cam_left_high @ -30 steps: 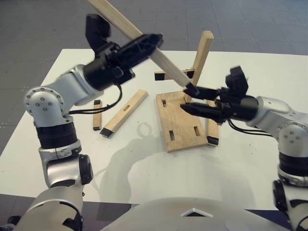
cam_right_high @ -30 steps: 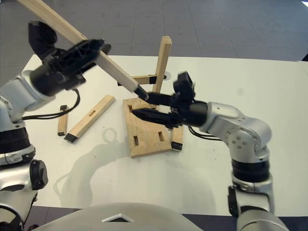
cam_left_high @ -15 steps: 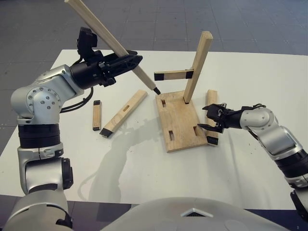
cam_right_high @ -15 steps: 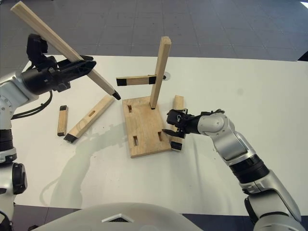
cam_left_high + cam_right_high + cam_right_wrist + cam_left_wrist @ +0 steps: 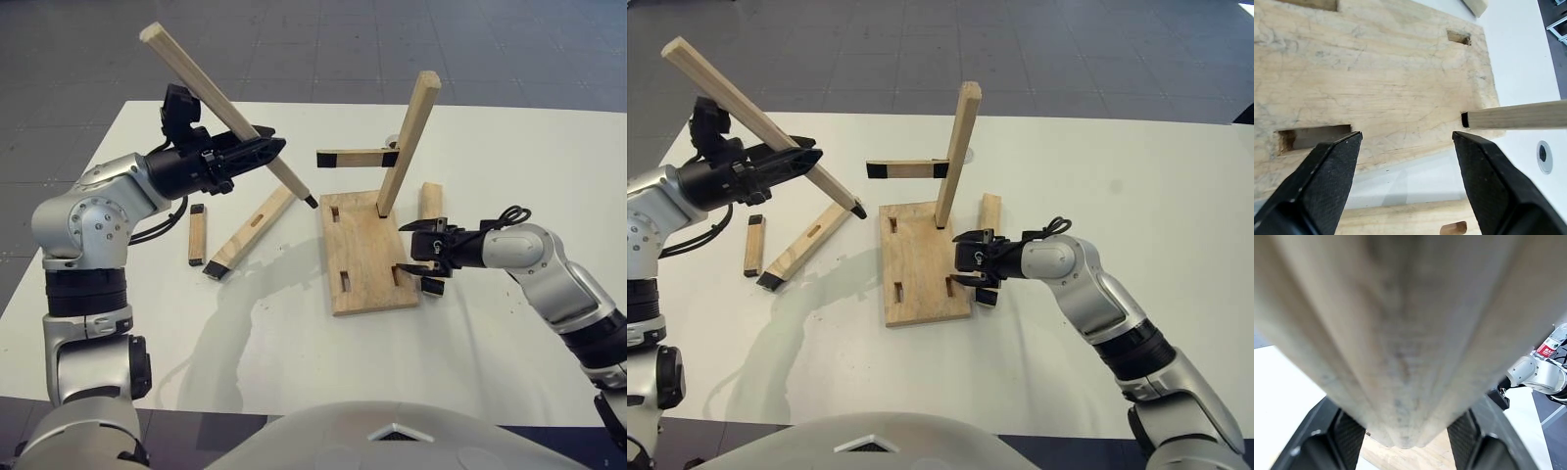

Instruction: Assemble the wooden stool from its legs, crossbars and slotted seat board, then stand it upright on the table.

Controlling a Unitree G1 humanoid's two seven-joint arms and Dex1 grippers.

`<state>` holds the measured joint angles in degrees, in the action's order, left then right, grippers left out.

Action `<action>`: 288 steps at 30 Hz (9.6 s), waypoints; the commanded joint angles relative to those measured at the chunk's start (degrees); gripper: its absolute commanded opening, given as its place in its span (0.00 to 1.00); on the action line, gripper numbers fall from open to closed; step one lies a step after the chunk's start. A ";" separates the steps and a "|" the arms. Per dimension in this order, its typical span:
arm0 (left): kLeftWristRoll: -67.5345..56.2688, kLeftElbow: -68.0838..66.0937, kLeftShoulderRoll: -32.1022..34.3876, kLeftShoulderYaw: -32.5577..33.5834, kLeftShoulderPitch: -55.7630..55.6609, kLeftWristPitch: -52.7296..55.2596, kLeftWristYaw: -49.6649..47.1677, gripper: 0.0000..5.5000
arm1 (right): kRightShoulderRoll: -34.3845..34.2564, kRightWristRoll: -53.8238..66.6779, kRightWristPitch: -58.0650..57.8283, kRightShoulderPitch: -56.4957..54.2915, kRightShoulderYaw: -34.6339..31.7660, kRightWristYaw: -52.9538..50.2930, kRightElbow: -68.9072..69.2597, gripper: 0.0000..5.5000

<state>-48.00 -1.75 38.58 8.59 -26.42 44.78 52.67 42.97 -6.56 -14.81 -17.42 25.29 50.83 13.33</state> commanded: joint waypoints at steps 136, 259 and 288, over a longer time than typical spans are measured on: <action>29.14 10.85 -10.48 -15.56 26.24 -9.48 -29.71 0.37 | -27.23 -2.80 2.20 -28.25 -3.19 -13.43 -11.74 0.21; 31.06 -29.47 -9.90 -23.07 -7.67 -26.91 9.45 0.37 | -6.50 8.27 -0.44 3.28 -18.19 2.78 -7.92 0.02; 45.28 -59.52 -19.75 -30.29 -18.09 -58.67 12.37 0.38 | -23.23 5.86 -13.99 12.95 -26.95 -33.98 4.94 0.02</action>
<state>-14.85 -59.91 17.26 -15.88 -49.28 -11.78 69.25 18.84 -0.82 -27.68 -4.25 -2.84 15.91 17.52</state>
